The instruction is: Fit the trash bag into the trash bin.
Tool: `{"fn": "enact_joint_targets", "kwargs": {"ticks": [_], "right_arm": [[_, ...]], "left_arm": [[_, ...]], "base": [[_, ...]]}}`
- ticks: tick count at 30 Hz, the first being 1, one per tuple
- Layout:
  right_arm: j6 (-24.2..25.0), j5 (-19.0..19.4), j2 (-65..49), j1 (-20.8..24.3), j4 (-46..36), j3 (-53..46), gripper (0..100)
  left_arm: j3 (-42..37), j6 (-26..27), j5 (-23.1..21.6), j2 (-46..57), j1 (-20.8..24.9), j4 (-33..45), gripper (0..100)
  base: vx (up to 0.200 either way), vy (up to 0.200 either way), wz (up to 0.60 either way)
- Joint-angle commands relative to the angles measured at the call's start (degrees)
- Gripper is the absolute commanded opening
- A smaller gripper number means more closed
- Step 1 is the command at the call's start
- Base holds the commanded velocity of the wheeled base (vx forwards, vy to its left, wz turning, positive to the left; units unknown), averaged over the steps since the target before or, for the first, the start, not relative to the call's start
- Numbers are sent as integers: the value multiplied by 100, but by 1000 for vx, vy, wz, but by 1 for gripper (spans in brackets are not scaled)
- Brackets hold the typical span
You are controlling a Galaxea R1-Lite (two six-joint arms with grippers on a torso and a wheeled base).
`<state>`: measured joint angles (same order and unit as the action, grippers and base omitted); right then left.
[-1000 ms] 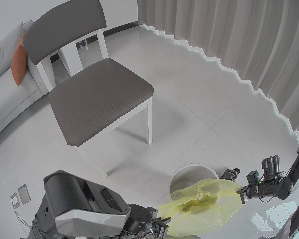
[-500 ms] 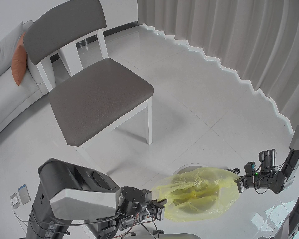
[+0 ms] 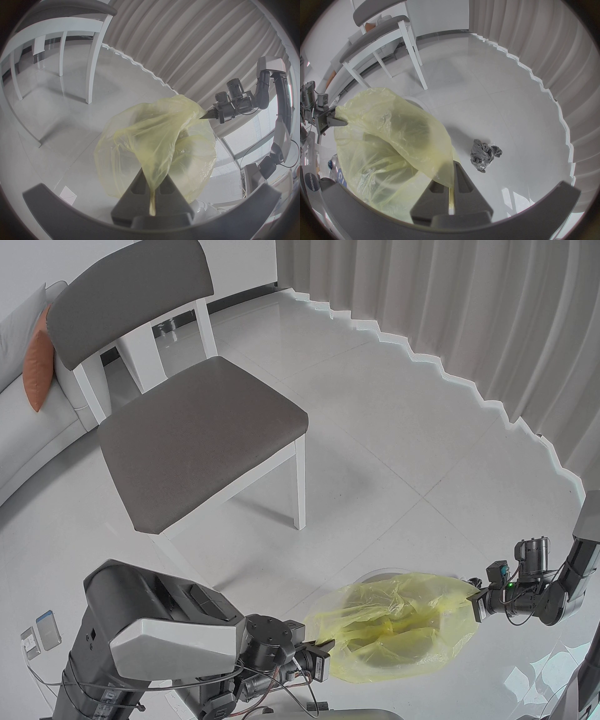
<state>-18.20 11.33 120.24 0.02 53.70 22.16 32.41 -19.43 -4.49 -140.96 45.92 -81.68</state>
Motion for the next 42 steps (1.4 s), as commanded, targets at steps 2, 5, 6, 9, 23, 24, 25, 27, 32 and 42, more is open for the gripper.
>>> {"fn": "enact_joint_targets", "kwargs": {"ticks": [2, 5, 6, 9, 23, 24, 25, 27, 32, 42], "right_arm": [[1, 1, 176, -2, 53, 86, 0], [1, 159, 307, -2, 308, 236, 0], [1, 159, 307, -2, 308, 262, 0], [-26, 168, 351, -2, 308, 280, 0], [-70, 168, 378, -319, 774, -239, 100], [-166, 168, 281, -477, 791, -265, 100], [-201, 168, 237, -539, 791, -283, 100], [-289, 177, 132, -688, 782, -318, 100], [-316, 256, -158, -802, 782, -379, 100], [-307, 326, -536, -776, 774, -450, 100]], "left_arm": [[63, 1, -26, -28, -48, -6, 0], [318, 1, -35, 42, -233, 11, 0], [353, 1, -35, 51, -250, 11, 0], [362, 1, -35, 25, -224, 20, 0], [309, 1, -17, -151, -83, -41, 0], [336, 1, -17, -125, -83, -59, 0], [353, 1, -17, -107, -92, -68, 0], [353, 1, -17, -46, -119, -94, 0], [353, 1, 9, -19, -119, -103, 0], [186, -8, 36, -72, -127, -191, 100]], "base": [[0, 0, 0], [0, 0, 0], [0, 0, 0], [0, 0, 0], [0, 0, 0], [0, 0, 0], [0, 0, 0], [0, 0, 0], [0, 0, 0], [0, 0, 0]]}}
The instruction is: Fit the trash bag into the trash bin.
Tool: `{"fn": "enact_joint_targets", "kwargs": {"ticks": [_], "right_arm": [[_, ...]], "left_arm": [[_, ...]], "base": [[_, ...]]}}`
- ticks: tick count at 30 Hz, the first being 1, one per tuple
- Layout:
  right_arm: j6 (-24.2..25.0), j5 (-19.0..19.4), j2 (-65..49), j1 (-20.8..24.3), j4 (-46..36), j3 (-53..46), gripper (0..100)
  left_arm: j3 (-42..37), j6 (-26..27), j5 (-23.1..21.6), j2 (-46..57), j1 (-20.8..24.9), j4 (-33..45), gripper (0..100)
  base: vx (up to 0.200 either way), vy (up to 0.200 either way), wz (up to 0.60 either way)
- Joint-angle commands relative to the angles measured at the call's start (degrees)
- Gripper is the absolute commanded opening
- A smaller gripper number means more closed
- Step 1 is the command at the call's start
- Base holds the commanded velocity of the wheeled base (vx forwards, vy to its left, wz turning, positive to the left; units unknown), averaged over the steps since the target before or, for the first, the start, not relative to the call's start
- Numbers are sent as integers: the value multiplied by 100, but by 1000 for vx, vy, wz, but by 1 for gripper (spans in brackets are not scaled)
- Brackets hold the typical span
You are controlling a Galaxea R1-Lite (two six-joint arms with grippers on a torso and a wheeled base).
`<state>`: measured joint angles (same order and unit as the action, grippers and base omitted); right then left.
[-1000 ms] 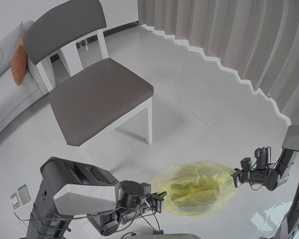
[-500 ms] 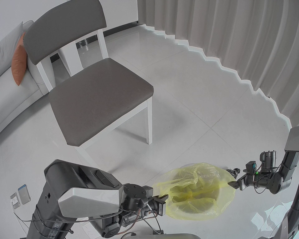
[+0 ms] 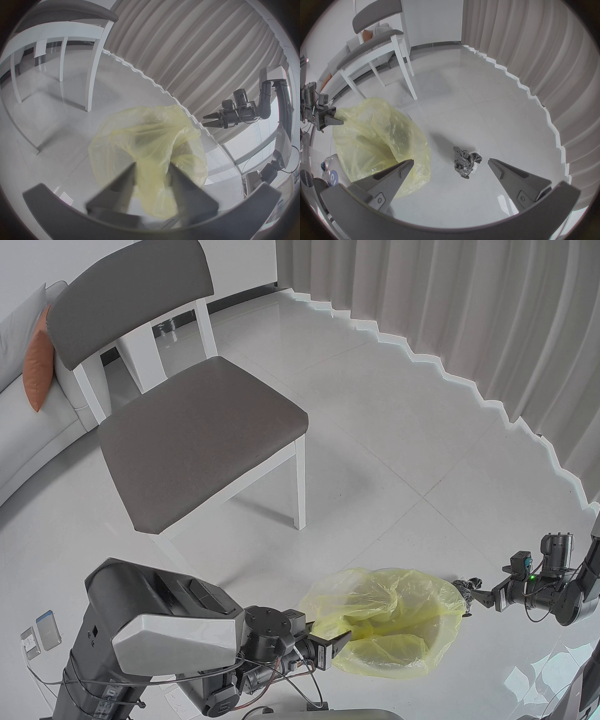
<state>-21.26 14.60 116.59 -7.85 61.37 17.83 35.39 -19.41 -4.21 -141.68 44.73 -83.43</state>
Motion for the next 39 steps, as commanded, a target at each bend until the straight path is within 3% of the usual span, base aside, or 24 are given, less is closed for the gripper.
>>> {"fn": "enact_joint_targets", "kwargs": {"ticks": [1, 11, 17, 24, 39], "right_arm": [[-1, -1, -172, 20, 7, -17, 100], [34, 192, -321, 223, 7, -17, 100], [166, 209, -339, 662, 24, 124, 100], [737, 403, -207, 1304, 24, 546, 100], [746, 412, 1094, 2042, -143, 1811, 100]], "left_arm": [[-173, -2, 16, -9, -8, -33, 100], [-647, 244, 25, -334, -316, -604, 100], [-568, 473, 7, -211, -667, -648, 100], [-58, 631, -54, 61, -667, -428, 100], [-296, 622, -45, 360, -597, -639, 100]], "base": [[0, 0, 0], [0, 0, 0], [0, 0, 0], [0, 0, 0], [0, 0, 0]]}}
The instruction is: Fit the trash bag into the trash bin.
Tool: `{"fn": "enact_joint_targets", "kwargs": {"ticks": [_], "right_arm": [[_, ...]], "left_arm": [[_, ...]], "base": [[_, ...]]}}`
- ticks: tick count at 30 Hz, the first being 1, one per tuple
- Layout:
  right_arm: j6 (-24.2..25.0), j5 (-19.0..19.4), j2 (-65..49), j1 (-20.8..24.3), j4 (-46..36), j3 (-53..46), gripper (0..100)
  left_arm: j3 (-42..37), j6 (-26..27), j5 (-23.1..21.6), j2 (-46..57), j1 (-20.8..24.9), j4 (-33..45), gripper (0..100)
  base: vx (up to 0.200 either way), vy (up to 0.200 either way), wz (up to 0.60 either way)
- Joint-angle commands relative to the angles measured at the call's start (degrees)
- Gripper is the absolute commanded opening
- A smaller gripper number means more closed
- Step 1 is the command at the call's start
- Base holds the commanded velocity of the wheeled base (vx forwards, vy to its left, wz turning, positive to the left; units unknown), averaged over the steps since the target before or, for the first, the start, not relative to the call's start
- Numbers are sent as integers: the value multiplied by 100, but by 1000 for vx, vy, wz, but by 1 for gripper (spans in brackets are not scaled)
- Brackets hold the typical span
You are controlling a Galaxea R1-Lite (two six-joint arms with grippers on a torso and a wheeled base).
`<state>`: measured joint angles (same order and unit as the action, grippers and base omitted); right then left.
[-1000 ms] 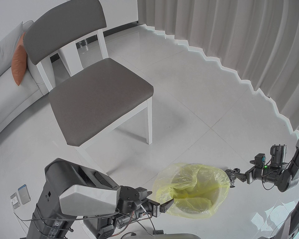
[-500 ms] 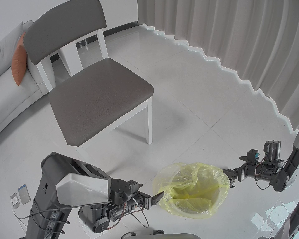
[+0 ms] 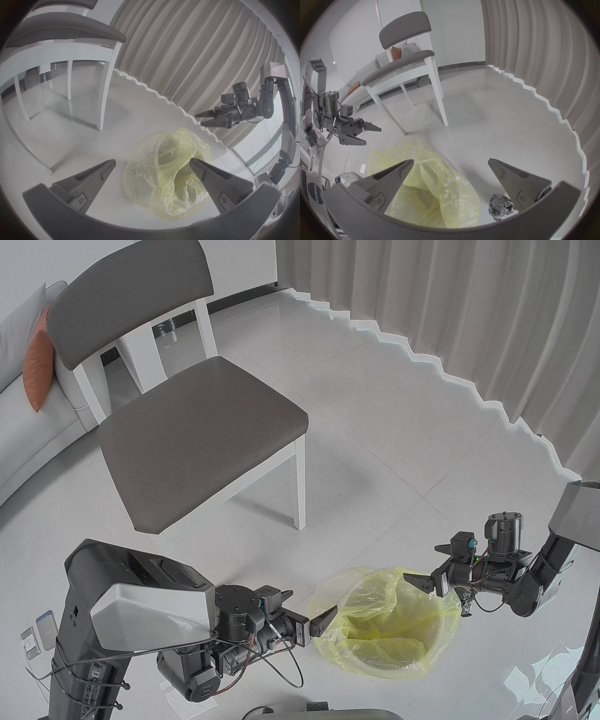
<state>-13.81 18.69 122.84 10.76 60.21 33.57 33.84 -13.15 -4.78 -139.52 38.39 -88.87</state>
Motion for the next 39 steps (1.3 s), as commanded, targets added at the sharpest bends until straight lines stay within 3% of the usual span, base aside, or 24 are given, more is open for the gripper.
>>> {"fn": "enact_joint_targets", "kwargs": {"ticks": [1, 24, 25, 39], "right_arm": [[1, 3, 512, 198, -27, 255, 100], [-60, 3, 917, 207, -36, 571, 100], [-60, 3, 908, 207, -36, 563, 0], [-51, 3, 671, 163, -36, 484, 0]], "left_arm": [[-167, 6, 21, 145, 55, -113, 100], [-484, 6, 74, 268, 99, -113, 100], [-484, 6, 74, 268, 99, -113, 100], [-493, -3, 74, 250, 107, -113, 100]], "base": [[0, 0, 0], [0, 0, 0], [0, 0, 0], [0, 0, 0]]}}
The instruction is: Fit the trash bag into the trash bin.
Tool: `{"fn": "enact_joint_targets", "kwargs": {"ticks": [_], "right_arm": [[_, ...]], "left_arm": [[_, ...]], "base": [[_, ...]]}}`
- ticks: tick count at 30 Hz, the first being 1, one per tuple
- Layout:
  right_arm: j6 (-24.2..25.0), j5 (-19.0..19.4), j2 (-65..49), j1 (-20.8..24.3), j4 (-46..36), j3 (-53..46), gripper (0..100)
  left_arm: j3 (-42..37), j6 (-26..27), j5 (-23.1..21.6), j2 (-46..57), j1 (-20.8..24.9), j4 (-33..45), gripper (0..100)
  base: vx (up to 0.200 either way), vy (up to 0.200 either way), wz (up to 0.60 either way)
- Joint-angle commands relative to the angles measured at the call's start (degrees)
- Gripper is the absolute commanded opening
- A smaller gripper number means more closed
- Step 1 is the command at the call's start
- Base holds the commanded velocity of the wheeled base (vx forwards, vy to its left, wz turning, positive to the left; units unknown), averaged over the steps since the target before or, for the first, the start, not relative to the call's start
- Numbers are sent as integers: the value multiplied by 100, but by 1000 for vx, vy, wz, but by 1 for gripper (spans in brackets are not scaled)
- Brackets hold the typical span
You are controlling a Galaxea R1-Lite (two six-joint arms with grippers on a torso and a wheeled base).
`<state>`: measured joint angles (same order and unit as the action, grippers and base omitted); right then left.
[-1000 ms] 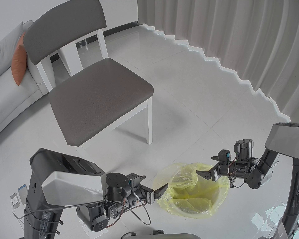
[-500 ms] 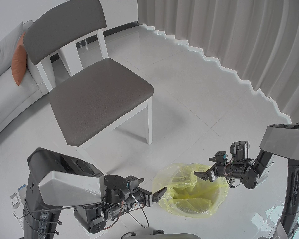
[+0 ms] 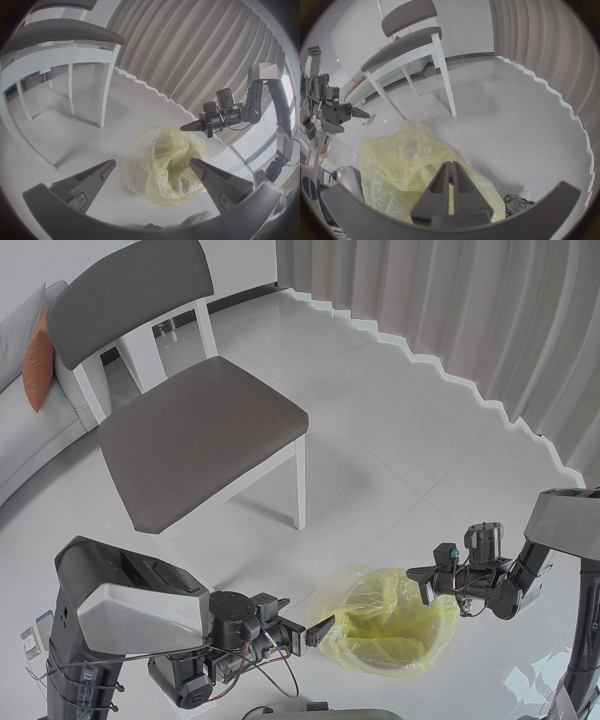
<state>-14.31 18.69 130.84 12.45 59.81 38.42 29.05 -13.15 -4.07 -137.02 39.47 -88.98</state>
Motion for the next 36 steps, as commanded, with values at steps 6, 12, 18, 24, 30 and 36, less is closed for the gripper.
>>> {"fn": "enact_joint_targets", "kwargs": {"ticks": [6, 12, 18, 24, 30, 36], "right_arm": [[-10, 3, -226, -5, -13, -28, 0], [-274, 3, -226, -23, -13, -195, 100], [-546, 3, -217, -155, -171, -195, 100], [-722, 3, -164, -287, -391, -133, 100], [-775, 3, -76, -366, -382, -90, 0], [-819, 3, -50, -339, -382, -81, 0]], "left_arm": [[-22, -3, 82, 0, 17, -102, 100], [-110, -3, 179, 18, 78, -102, 100], [-145, -3, 187, 35, 78, -102, 100], [-145, -3, 205, 26, 104, -102, 100], [-145, -3, 205, 9, 104, -102, 100], [-136, -3, 205, -9, 113, -102, 100]], "base": [[0, 0, 0], [0, 0, 0], [0, 0, 0], [0, 0, 0], [0, 0, 0], [0, 0, 0]]}}
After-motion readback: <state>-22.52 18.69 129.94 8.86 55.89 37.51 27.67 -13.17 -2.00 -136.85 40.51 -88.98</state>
